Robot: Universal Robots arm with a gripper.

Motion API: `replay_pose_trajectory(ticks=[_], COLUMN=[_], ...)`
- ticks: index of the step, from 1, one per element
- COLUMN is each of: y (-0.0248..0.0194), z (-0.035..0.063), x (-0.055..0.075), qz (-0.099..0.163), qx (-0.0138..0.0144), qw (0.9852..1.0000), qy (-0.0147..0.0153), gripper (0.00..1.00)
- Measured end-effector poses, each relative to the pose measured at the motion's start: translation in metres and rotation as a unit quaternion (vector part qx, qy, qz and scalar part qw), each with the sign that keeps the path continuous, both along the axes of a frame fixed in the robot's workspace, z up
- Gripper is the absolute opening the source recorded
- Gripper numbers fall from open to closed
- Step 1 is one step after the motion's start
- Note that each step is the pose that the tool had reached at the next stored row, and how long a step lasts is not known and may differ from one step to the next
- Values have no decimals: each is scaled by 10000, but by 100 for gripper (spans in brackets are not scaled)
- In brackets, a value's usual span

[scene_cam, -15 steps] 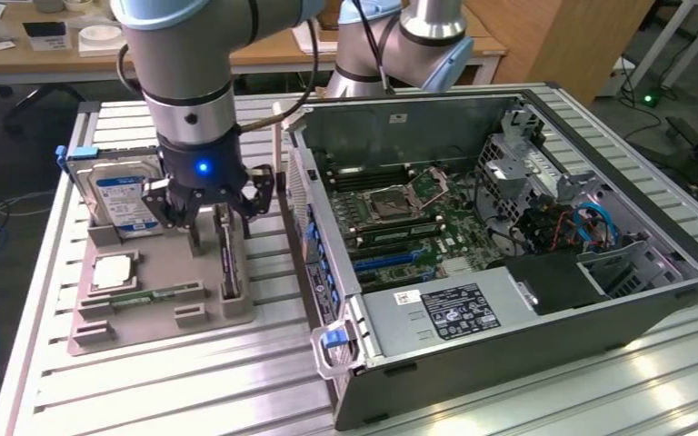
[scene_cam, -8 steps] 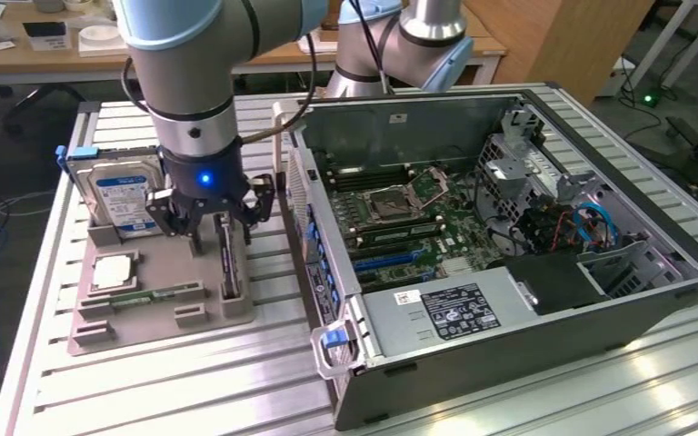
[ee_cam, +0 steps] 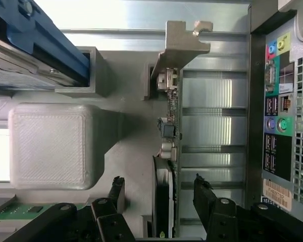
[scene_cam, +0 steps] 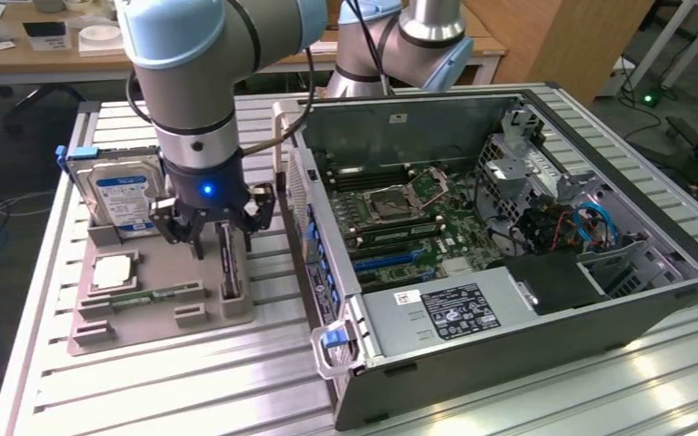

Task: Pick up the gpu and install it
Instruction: 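Pick up the gpu and move the gpu toward the slot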

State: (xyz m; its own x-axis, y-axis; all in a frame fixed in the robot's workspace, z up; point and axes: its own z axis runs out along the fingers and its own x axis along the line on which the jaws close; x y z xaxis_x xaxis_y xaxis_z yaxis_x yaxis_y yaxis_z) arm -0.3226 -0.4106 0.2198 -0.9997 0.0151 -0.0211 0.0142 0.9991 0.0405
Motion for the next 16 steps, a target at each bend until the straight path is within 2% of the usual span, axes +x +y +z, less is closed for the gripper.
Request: replay_pose_trajectory(ticks=[3, 11, 12, 13, 14, 15, 16], y=[0, 0, 0, 0, 0, 0, 0], z=[-55, -60, -60, -60, -60, -60, -60], x=[0, 0, 0, 0, 0, 0, 0], qz=[-13, -15, -15, -14, -14, -15, -14], qx=[0, 0, 0, 0, 0, 0, 0], qw=[10000, 10000, 10000, 10000, 10000, 10000, 10000], qy=[0, 0, 0, 0, 0, 0, 0], gripper=[66, 66, 65, 58, 58, 52, 52])
